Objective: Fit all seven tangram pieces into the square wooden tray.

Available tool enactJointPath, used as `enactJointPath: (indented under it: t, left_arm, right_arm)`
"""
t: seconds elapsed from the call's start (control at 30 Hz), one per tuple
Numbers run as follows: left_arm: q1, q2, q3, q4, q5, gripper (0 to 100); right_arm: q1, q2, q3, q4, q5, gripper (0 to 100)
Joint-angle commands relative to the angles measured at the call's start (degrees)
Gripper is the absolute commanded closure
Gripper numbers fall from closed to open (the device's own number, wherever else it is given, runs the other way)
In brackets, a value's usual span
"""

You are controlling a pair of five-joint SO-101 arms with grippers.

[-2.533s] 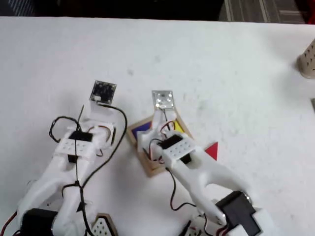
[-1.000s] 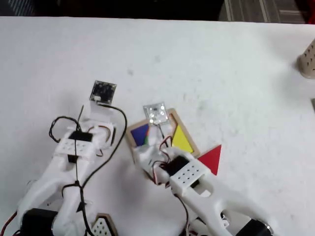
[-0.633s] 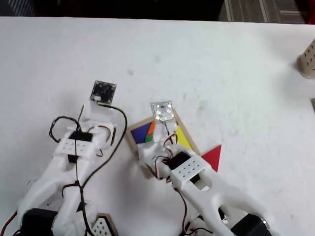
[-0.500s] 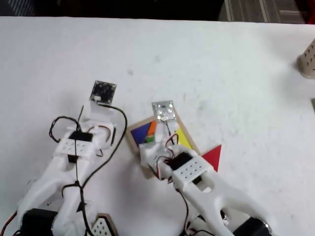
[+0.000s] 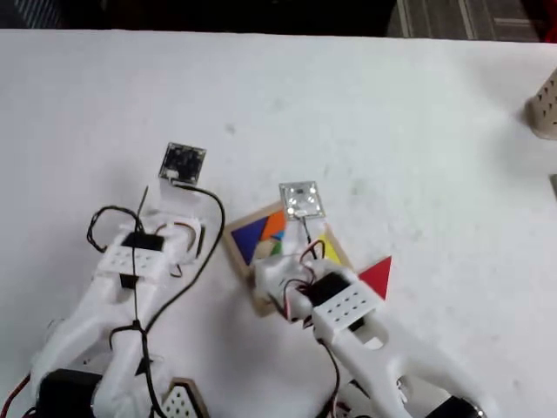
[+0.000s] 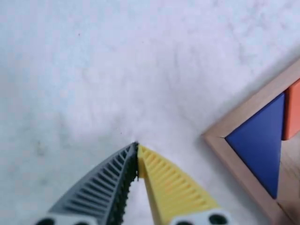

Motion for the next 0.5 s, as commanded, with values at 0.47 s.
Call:
enactJointPath:
  t: [0.47]
  left_arm:
    - [-0.40, -0.04, -3.34, -1.32, -0.26, 98]
  right_arm:
    - [-0.75, 18.42, -10.73, -1.36, -0.53, 77.2]
